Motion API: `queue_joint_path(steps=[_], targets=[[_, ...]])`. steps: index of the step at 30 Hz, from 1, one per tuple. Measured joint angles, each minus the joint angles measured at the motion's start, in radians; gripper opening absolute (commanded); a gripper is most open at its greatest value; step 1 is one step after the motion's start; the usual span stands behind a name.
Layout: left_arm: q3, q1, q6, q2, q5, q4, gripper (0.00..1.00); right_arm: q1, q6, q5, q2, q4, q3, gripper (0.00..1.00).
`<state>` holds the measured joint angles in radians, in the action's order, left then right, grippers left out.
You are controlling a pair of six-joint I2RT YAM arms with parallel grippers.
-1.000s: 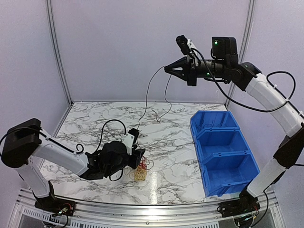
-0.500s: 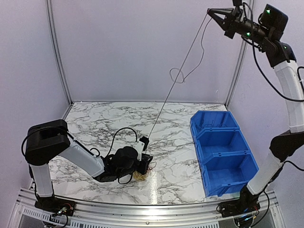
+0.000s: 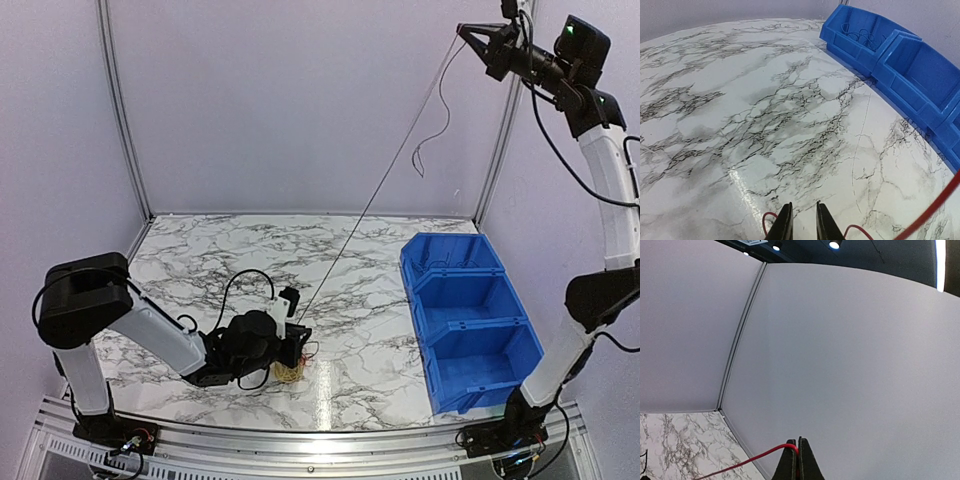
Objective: Untangle the cables
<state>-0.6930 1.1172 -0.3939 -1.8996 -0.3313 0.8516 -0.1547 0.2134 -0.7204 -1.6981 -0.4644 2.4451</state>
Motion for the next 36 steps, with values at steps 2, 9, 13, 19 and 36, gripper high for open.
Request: queue_joint_path(steps=[2,9,13,19,36], targets=[[0.042,0.000,-0.006,0.053,-0.018,-0.001,0.15,0.016,-0.007,0.005,0.018,0.025,-0.048,0.00],[0.203,0.000,0.008,0.196,-0.060,-0.055,0.09,-0.054,-0.015,0.032,0.159,0.226,-0.551,0.00],[0.232,0.000,0.020,0.252,-0.069,-0.071,0.09,-0.145,0.036,0.063,0.140,0.256,-0.813,0.00],[0.265,0.000,0.018,0.286,-0.071,-0.073,0.09,-0.171,0.199,0.102,0.067,0.167,-1.008,0.49],[0.269,0.000,0.004,0.283,-0.070,-0.076,0.10,-0.686,0.500,0.226,-0.050,-0.054,-1.101,0.73]])
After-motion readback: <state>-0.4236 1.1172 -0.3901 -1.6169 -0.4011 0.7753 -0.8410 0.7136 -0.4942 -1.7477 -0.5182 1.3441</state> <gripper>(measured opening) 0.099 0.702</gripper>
